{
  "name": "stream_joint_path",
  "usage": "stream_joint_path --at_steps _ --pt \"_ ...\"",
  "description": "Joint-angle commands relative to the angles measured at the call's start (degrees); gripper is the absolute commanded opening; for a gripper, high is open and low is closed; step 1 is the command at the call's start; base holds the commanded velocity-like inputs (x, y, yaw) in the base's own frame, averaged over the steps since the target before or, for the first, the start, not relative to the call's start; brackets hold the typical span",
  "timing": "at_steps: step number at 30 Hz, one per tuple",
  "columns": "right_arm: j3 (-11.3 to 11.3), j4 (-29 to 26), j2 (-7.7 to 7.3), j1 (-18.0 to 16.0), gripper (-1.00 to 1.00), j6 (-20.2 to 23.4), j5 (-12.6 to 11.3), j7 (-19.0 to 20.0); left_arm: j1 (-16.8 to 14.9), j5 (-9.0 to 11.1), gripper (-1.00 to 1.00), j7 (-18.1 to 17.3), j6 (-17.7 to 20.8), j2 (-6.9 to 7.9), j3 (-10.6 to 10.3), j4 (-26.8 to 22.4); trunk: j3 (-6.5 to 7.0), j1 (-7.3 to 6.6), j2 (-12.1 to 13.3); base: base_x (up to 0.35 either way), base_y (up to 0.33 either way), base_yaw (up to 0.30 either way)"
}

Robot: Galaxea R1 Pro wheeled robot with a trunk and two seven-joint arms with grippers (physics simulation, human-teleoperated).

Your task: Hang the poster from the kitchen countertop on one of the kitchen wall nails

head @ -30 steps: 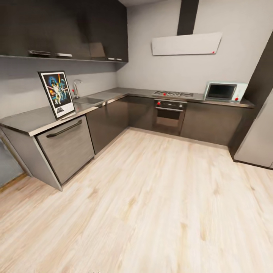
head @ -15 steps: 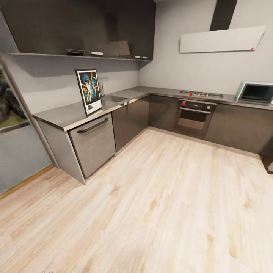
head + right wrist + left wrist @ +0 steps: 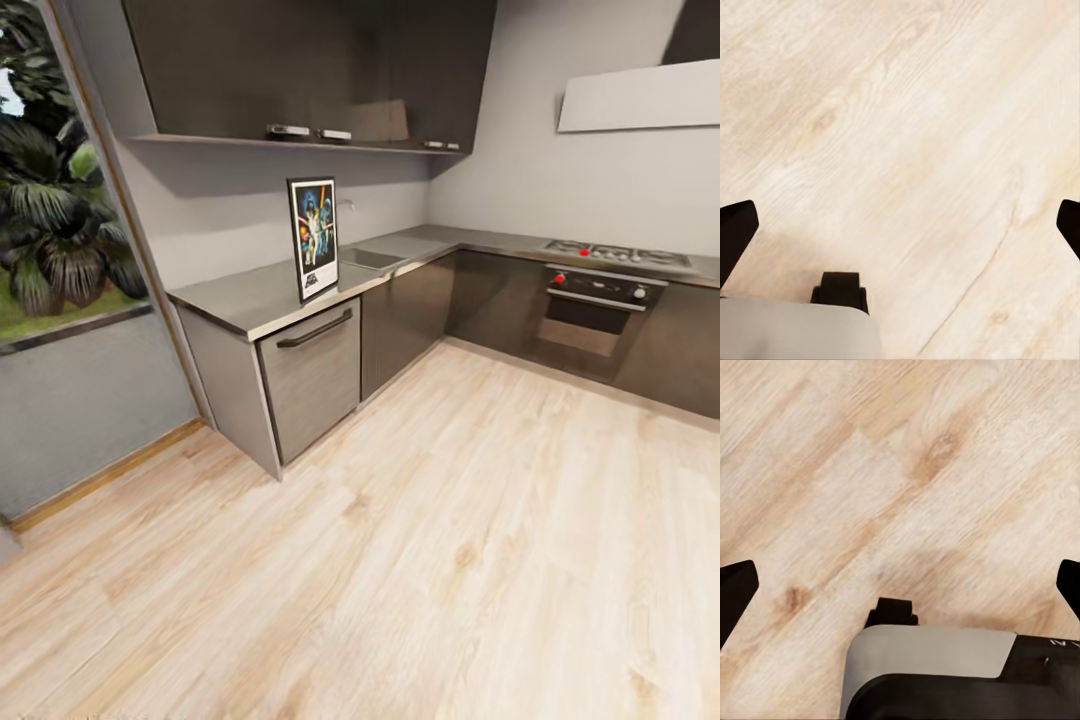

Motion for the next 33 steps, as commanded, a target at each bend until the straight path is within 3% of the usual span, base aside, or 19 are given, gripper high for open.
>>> stream_joint_path --at_steps 1,11,33 --pt "0.05 0.05 0.0 -0.03 1.0 -0.08 0.57 -0.42 0.01 0.01 1.0 0.02 -0.1 -0.04 0.12 -0.04 -0.09 0.02 -0.02 0.18 0.311 0.247" --pt "0.0 0.06 -0.05 -0.03 1.0 0.0 0.53 -0.33 0.01 0.0 1.0 0.02 -0.09 -0.04 0.12 -0.04 -0.12 0.02 -0.02 0.196 0.312 0.097" --pt "-0.04 0.1 -0.05 -0.03 1.0 -0.05 0.53 -0.33 0.01 -0.04 1.0 0.02 -0.01 -0.04 0.08 -0.05 1.81 0.02 -0.02 0.232 0.292 0.002"
